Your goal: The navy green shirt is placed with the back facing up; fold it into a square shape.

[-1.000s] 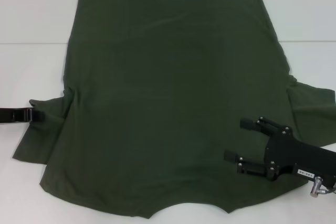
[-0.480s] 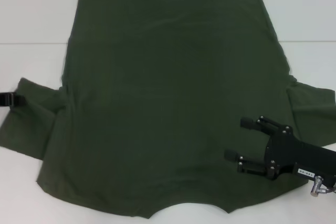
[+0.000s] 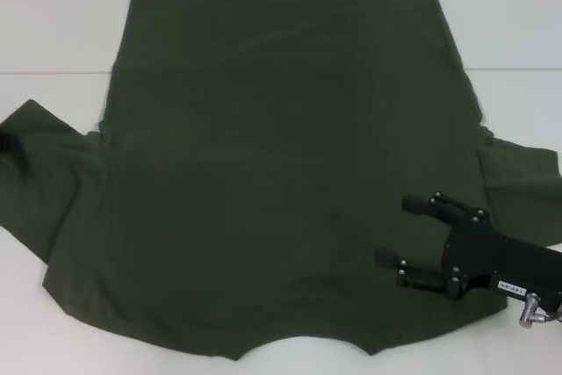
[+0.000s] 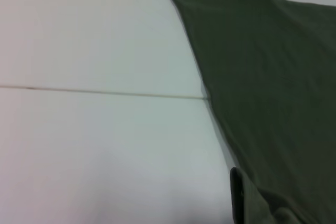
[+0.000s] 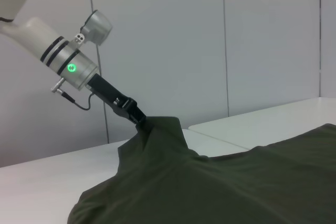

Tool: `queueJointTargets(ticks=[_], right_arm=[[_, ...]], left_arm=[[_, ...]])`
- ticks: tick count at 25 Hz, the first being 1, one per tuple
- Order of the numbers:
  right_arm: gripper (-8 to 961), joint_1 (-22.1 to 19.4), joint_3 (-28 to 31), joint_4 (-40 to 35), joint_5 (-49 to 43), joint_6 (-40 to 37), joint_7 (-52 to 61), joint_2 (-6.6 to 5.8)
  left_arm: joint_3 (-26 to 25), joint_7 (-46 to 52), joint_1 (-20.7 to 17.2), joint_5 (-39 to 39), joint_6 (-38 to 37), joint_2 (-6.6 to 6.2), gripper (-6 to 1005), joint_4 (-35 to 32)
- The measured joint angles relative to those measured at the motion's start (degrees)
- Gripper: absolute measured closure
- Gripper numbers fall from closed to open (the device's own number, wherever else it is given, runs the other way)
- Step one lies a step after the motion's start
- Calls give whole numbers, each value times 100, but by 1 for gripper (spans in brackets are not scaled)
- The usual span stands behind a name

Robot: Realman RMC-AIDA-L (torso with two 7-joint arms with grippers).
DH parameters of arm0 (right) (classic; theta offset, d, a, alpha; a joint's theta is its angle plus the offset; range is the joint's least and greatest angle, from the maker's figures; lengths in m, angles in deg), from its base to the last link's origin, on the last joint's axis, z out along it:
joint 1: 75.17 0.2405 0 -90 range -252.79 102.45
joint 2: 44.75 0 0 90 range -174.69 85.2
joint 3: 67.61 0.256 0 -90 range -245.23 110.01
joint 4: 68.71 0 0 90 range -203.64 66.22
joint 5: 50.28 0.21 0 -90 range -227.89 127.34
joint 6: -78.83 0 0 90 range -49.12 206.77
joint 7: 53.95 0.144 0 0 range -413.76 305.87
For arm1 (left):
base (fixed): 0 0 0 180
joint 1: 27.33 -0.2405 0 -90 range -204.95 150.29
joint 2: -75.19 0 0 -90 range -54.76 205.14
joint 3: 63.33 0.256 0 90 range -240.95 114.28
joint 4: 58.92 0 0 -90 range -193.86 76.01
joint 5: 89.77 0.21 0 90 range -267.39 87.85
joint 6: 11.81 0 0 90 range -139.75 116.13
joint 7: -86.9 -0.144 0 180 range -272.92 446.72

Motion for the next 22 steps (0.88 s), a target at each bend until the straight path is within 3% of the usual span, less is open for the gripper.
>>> queueJointTargets(ticks=[13,22], right_arm=[[63,24,-8,0,0,7,0,9],[65,23,11,55,-1,11,-34,4]], left_arm=[[798,1136,36,267,-153,66,961,-370],[1120,2348,295,377,-993,55,961,-585]])
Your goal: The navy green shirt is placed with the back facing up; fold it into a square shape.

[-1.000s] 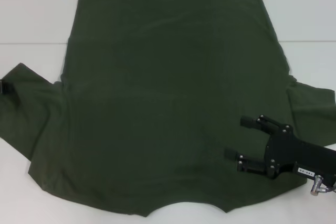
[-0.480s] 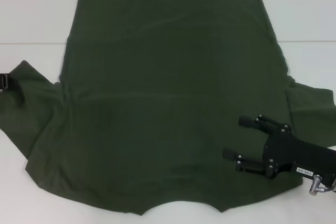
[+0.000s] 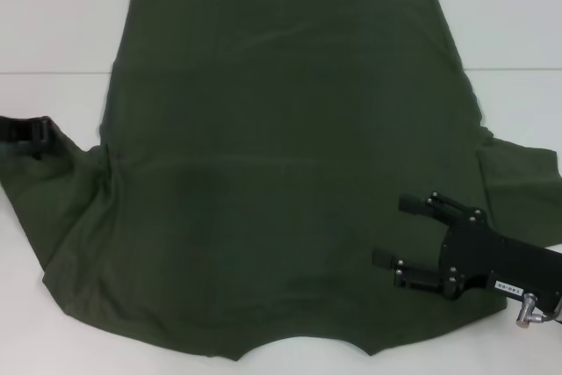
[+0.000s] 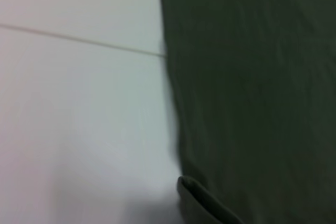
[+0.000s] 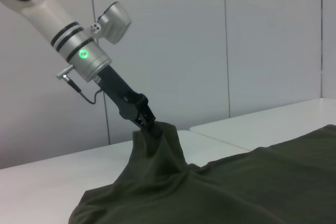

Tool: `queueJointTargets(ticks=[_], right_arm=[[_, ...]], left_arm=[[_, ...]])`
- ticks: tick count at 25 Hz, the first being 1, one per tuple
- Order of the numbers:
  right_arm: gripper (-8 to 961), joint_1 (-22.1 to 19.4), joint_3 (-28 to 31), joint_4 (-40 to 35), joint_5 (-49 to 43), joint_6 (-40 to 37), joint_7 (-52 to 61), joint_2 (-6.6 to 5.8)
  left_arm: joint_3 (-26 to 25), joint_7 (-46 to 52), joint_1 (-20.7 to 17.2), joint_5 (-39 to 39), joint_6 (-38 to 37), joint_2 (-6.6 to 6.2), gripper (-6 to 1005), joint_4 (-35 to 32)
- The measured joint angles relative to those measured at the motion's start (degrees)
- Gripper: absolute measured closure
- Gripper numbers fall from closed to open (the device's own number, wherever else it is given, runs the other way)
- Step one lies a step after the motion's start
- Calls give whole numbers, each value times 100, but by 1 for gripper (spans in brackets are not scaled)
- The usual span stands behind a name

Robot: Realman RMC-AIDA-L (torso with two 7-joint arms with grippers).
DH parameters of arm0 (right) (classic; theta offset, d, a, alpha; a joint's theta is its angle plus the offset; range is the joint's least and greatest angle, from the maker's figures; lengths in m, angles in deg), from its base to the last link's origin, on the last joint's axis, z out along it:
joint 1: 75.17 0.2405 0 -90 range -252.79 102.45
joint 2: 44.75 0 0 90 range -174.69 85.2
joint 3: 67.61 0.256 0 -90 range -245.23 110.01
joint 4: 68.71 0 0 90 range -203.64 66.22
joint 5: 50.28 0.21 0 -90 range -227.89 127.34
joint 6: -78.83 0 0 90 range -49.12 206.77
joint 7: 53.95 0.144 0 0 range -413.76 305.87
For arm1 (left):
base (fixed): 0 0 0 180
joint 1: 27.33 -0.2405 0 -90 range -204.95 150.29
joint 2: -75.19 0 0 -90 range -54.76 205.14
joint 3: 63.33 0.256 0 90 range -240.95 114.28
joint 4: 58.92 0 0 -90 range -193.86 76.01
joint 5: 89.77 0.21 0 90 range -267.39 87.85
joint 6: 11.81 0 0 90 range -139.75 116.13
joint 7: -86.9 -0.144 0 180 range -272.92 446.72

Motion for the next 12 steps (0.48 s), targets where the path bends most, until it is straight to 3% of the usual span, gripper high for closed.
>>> queueJointTargets(ticks=[4,12], right_arm=[[66,-9,-5,3,0,-3,-7,1],[67,-33,-25,18,0,-11,-10,5]], left_arm=[[2,395,202,-18,-374,32,961,24],[-50,708,351,-70,-397,341,960,44]])
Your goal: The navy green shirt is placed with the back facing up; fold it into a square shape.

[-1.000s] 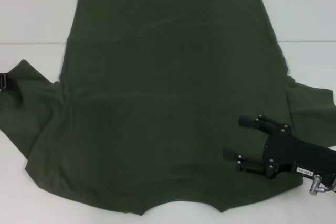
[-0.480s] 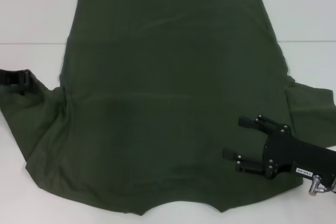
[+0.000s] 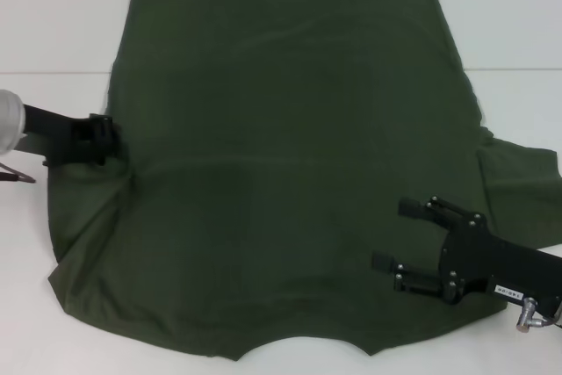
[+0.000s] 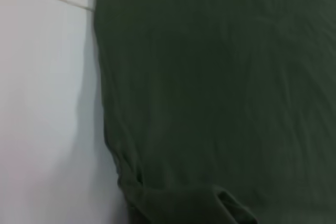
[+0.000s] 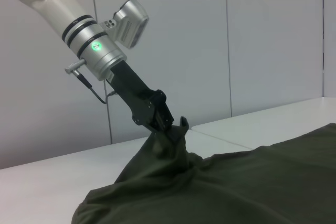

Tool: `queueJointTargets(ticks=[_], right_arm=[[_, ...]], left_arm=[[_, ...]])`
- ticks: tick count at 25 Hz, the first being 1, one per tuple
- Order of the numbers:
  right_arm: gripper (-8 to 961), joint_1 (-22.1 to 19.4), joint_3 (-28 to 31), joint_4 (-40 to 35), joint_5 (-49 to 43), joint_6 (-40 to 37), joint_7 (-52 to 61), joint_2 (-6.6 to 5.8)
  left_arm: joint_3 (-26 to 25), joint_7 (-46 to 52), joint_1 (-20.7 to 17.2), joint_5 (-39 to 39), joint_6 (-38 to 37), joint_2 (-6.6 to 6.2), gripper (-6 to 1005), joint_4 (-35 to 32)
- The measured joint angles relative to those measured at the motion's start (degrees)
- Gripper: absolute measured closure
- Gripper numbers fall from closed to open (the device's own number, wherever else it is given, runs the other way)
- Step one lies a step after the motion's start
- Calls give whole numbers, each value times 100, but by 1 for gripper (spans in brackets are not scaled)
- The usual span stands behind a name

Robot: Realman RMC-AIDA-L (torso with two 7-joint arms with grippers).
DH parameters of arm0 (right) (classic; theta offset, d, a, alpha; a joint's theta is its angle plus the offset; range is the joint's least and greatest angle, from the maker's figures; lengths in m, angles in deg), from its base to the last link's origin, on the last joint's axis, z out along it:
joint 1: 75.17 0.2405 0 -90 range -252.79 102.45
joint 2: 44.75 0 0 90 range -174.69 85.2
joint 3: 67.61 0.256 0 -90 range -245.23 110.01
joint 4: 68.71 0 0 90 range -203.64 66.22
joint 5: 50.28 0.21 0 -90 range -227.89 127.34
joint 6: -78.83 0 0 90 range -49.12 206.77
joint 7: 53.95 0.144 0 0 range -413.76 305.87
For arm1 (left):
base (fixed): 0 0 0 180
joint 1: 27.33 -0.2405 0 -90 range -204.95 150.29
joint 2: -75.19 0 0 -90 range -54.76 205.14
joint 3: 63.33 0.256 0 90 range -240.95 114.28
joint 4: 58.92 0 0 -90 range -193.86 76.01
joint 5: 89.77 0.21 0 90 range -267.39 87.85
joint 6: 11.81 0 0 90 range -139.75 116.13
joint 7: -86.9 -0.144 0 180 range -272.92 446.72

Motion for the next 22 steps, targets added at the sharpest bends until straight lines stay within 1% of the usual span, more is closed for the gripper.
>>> queueJointTargets(ticks=[3,6,8,12,14,17,22], right_arm=[[68,-4,0,6,0,0,-1,0],[68,-4,0,7,0,0,-1,0],[69,-3,0,7,0,0,-1,0],[69,5,0,6,0,20,-1,0],[70,7,0,6,0,24,-1,0],[70,7,0,6,0,31,0,0],[71,1,8,6,0,52,0,0]], left_arm=[[-9,72,-21,-65,61,73,959,25],[-26,89,-59,-233,133,89,957,178],[-47,94,-79,-426,147,60,956,357],[-269,55,-116,-998,145,-54,953,888],[-423,-71,-166,-1414,140,-145,880,1248],[-516,-277,-285,-1819,227,-231,771,1492],[-793,-673,-503,-2038,255,-247,630,1501]])
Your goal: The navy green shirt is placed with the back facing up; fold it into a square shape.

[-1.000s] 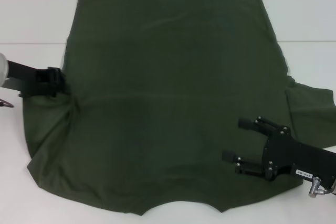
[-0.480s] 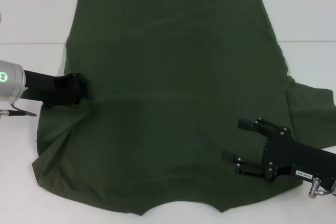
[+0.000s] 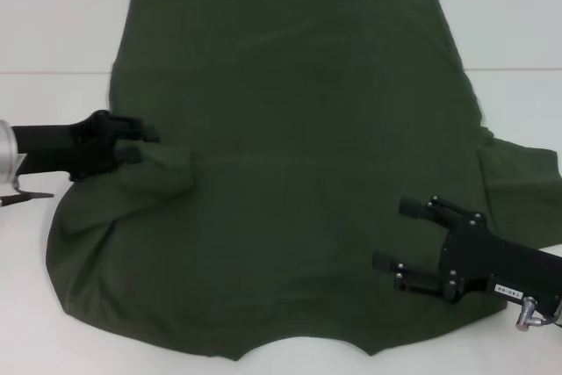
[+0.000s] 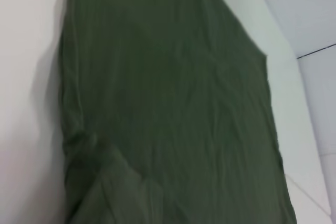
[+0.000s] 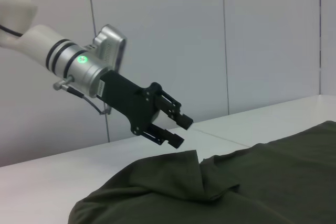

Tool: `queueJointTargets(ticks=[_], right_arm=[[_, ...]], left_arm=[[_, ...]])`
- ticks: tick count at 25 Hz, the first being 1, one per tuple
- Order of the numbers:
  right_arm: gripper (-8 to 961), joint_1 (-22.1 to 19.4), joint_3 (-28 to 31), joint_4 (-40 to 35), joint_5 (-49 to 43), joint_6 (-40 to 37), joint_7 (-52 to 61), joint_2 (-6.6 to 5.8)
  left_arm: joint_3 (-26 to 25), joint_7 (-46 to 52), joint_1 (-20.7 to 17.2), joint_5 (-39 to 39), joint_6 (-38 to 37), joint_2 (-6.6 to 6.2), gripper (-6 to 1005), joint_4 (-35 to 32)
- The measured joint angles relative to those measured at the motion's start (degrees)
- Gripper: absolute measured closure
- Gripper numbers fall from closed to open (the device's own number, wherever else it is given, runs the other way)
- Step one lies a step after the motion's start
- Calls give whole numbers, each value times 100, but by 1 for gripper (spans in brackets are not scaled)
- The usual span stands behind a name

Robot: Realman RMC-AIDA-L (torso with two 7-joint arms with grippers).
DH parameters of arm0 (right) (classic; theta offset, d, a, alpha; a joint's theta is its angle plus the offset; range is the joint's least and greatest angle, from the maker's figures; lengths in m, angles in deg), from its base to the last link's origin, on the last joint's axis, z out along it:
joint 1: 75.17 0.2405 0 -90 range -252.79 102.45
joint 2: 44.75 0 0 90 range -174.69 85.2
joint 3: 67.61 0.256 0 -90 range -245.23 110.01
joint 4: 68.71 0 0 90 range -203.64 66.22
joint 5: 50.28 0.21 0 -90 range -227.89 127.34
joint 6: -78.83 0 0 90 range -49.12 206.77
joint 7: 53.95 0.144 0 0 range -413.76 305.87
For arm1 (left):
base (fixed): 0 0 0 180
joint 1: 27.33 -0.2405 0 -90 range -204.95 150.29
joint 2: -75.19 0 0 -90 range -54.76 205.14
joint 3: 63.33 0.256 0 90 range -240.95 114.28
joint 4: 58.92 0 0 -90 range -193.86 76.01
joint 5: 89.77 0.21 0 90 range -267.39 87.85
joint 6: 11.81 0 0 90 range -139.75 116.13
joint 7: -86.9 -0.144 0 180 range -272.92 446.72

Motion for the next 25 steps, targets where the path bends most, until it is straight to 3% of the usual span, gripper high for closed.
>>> queueJointTargets(ticks=[6,9,14,20,25], right_arm=[[72,4,-1,43,0,11,-8,0],[73,0,-3,44,0,11,-9,0],[74,-10,1,44,0,11,-9,0],[75,-28,7,51,0,17,-4,-1],[76,-30,1,53,0,23,23,-8]], left_arm=[[-607,-1361,-258,-5,-347,-181,550,-88],[-955,-2162,-402,-15,-350,-204,510,-94],[-1206,-3119,-561,-60,-16,-114,482,-11],[-1223,-3618,-617,-140,695,126,348,98],[-1132,-3751,-567,-148,942,138,280,329]])
